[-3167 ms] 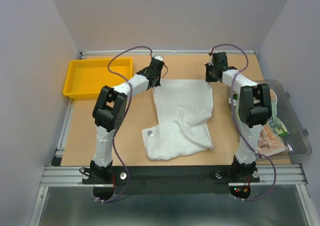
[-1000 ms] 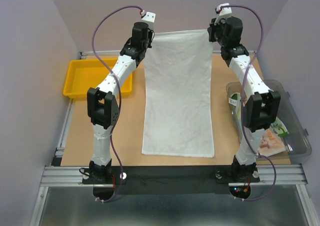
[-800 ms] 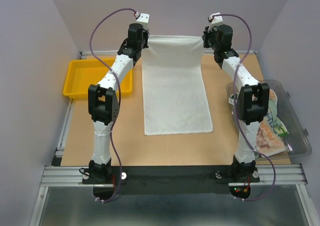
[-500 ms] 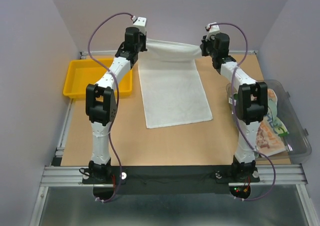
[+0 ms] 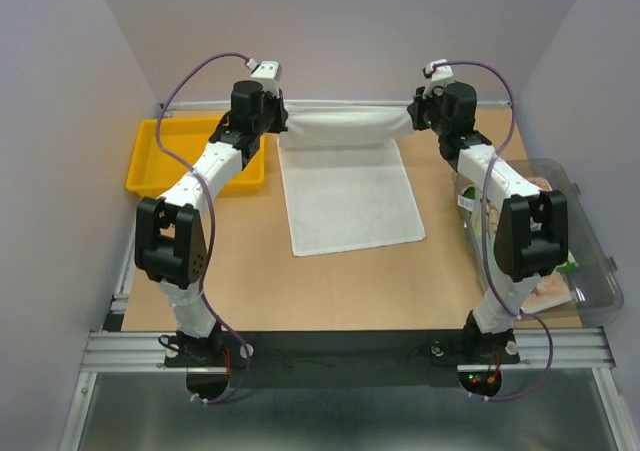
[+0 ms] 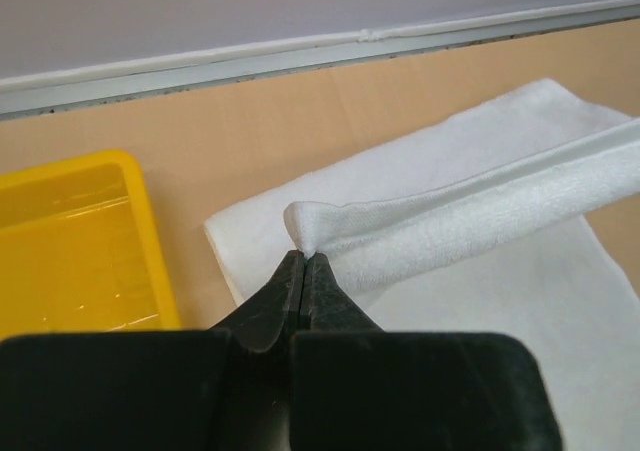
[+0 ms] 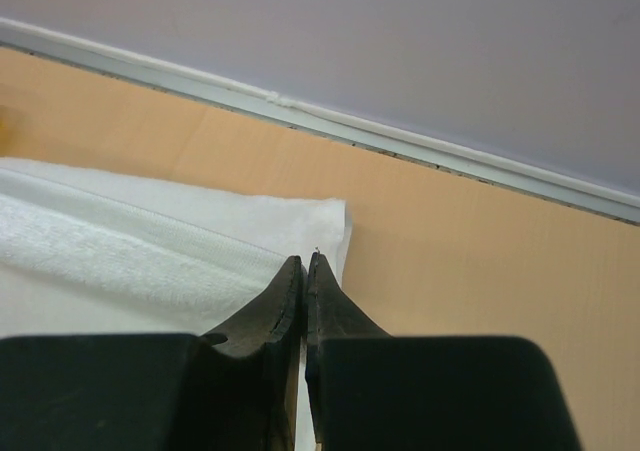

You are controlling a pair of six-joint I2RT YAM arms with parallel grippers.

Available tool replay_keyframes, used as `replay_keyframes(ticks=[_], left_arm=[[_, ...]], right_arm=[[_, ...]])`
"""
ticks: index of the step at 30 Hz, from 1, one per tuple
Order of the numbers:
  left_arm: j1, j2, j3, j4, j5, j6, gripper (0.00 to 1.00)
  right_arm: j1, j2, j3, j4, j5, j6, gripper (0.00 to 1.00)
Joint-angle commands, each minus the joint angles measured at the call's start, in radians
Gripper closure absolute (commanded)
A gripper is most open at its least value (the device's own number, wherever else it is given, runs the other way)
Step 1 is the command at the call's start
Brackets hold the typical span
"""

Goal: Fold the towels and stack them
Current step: Fold the towel

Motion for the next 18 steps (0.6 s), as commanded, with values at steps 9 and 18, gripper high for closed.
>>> replay_keyframes(ticks=[9, 18], left_arm=[[0.014, -0.276, -0.257, 0.035, 0.047, -0.098, 1.00], [-0.019, -0.385, -0.533, 0.075, 0.061, -0.238, 1.00]], right_arm=[[-0.023, -0.300, -0.300, 0.040, 0.023, 0.045, 1.00], [-0.023, -0.391, -0.460, 0.002, -0.021, 0.144, 1.00]])
